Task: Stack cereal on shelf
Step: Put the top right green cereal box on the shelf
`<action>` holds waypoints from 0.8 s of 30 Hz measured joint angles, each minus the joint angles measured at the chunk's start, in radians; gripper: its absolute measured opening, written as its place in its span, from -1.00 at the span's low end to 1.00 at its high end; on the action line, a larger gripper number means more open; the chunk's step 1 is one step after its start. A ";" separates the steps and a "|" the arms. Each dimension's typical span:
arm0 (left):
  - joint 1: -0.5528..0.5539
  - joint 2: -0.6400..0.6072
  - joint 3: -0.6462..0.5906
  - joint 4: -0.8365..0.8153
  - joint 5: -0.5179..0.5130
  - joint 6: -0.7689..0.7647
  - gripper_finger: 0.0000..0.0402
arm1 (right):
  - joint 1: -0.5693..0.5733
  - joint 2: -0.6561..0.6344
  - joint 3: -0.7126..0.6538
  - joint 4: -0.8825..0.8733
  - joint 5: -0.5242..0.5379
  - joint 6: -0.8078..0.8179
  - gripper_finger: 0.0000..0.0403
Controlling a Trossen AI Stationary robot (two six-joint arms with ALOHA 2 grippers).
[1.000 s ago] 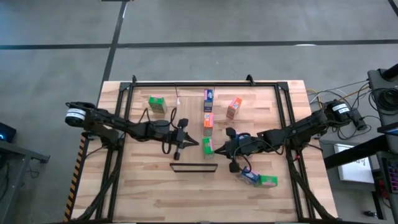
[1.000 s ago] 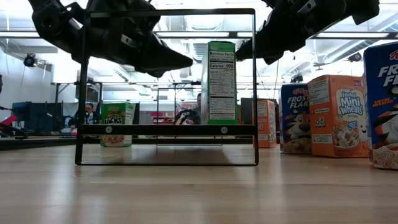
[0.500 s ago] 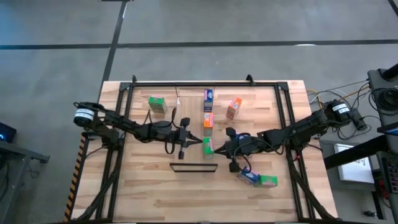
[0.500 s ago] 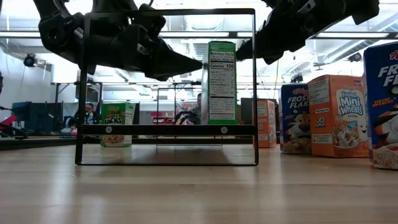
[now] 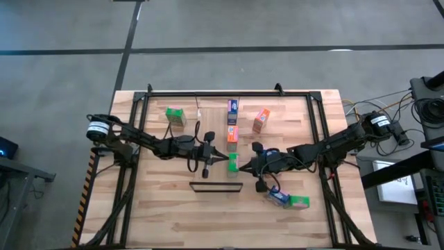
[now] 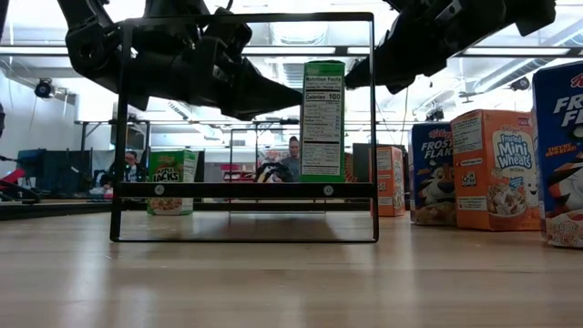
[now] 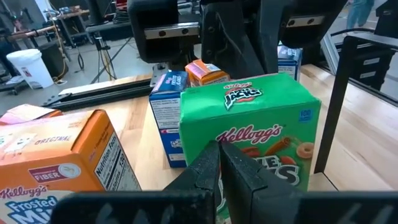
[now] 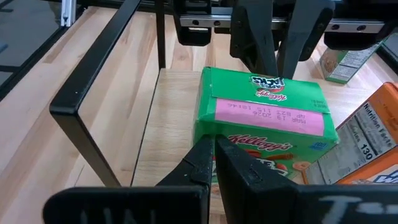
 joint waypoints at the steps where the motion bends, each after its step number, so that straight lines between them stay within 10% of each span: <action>1: 0.000 -0.001 0.000 -0.004 0.000 -0.007 -1.00 | 0.000 0.000 0.000 0.000 0.019 -0.006 -0.96; 15: -0.012 -0.001 -0.002 -0.025 0.087 -0.076 -1.00 | -0.053 0.002 0.000 0.004 0.123 -0.062 -0.96; 24: -0.011 -0.001 -0.001 -0.030 0.081 -0.076 -1.00 | -0.045 0.002 0.000 0.010 -0.019 0.000 -0.96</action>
